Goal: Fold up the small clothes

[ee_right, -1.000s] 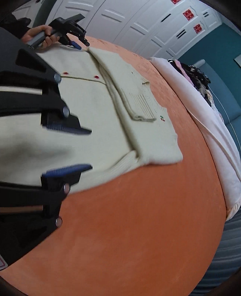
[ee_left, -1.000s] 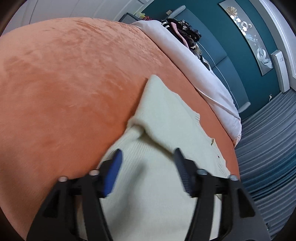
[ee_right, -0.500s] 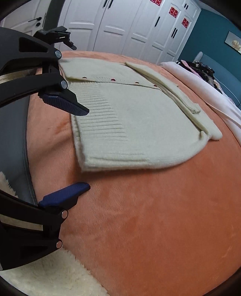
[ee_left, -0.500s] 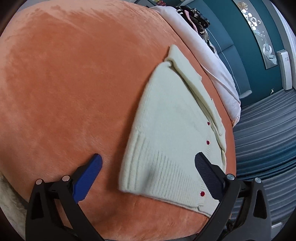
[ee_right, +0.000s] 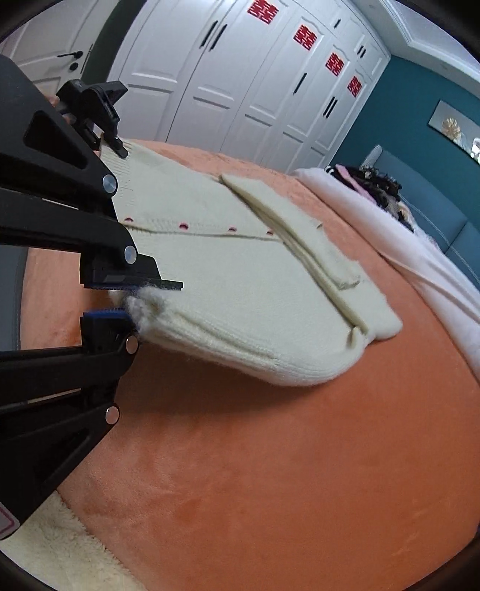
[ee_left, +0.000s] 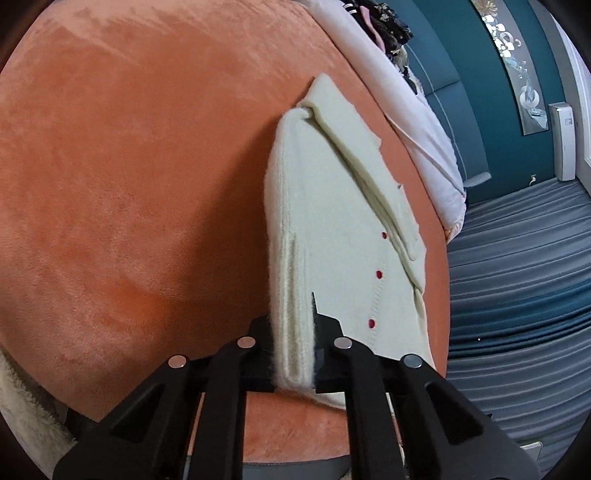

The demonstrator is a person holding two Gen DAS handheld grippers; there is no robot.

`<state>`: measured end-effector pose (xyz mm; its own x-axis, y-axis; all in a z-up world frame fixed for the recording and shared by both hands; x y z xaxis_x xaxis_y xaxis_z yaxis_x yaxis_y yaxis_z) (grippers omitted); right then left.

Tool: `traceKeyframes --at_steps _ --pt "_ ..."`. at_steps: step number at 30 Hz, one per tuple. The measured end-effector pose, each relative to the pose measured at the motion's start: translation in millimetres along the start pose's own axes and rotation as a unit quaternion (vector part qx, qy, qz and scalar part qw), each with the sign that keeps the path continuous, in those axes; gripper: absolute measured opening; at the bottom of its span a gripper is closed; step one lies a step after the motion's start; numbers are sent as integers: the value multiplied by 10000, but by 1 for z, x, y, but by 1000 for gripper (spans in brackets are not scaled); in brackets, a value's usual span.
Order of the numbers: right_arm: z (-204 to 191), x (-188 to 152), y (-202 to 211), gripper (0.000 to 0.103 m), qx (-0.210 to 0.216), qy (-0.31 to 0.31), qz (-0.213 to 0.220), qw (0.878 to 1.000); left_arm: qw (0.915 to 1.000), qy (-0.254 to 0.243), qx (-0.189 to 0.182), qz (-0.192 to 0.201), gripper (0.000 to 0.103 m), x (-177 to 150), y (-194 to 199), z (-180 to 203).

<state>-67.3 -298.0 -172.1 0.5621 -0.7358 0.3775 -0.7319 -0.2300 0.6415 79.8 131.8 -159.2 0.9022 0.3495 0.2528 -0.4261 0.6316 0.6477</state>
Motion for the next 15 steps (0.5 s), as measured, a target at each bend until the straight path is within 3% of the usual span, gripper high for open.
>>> traceKeyframes --at_steps 4,7,11,15 --pt "-24 3 30 7 260 383 47 9989 9994 -315 -144 44 7 -10 33 14" --pt "-30 -12 47 7 235 783 -270 9963 9979 -632 -118 -40 7 -28 59 17" --pt "-22 -59 70 7 -36 1377 -1021 9852 9957 -783 20 -486 6 -72 93 -3" --pt "-2 -131 97 7 -217 1684 -2017 9646 9892 -877 284 -1135 6 -133 124 -29"
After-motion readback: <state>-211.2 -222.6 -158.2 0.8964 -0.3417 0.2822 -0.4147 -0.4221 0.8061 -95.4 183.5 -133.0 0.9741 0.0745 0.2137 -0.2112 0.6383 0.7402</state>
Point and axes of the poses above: each gripper's, at about its wrist camera, not at the fingertips, and y roughly against the way its jaws point, z to its right, x to its top, the point moved 6 cm from there along -y, roughly the way its jaws point, and after that the axes turned 3 degrees about -y, right-handed, at the moved point
